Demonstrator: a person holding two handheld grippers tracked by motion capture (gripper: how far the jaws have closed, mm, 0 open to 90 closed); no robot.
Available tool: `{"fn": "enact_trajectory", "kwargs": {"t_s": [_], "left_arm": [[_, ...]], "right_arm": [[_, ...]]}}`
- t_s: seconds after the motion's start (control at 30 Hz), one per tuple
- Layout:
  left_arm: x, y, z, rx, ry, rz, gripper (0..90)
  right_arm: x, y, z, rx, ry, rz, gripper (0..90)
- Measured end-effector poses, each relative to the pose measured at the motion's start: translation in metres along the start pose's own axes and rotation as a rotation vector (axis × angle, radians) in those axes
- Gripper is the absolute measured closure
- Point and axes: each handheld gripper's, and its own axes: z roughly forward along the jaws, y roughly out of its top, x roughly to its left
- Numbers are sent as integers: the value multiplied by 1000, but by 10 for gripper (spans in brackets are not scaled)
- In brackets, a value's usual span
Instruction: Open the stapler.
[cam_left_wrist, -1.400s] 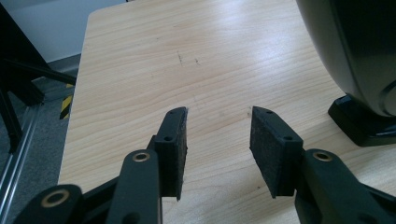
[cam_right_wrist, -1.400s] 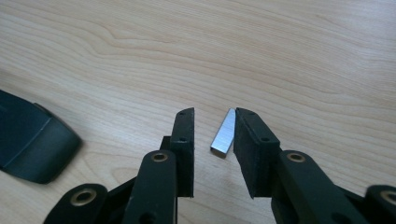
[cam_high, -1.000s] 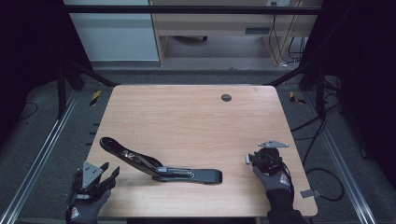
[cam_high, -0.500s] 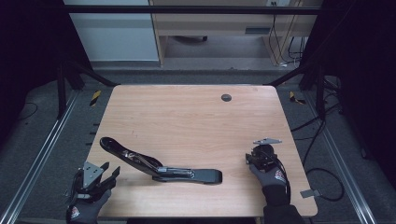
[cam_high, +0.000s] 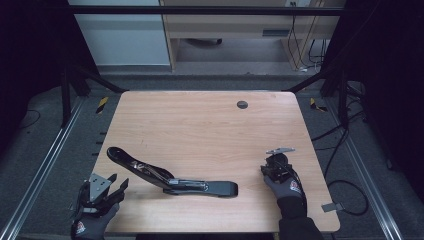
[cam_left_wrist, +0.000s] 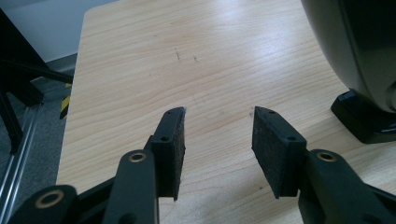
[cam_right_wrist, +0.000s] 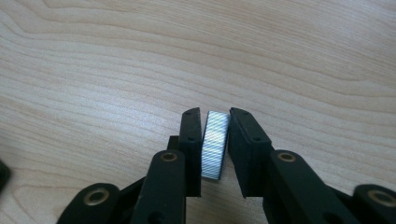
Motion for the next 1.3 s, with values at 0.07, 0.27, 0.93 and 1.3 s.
{"fn": "enact_trajectory", "kwargs": {"t_s": [0.07, 0.27, 0.93, 1.3], "left_arm": [[0, 0, 0, 1, 1, 0, 538], [0, 0, 0, 2, 0, 2, 538], [-1, 0, 0, 10, -4, 13, 530], [-1, -1, 1, 14, -15, 12, 525]], "right_arm": [[0, 0, 0, -1, -2, 1, 779], [-1, 0, -2, -1, 7, -3, 784], [-3, -29, -22, 13, 93, -114, 784], [-2, -27, -27, -5, 99, -85, 737]]}}
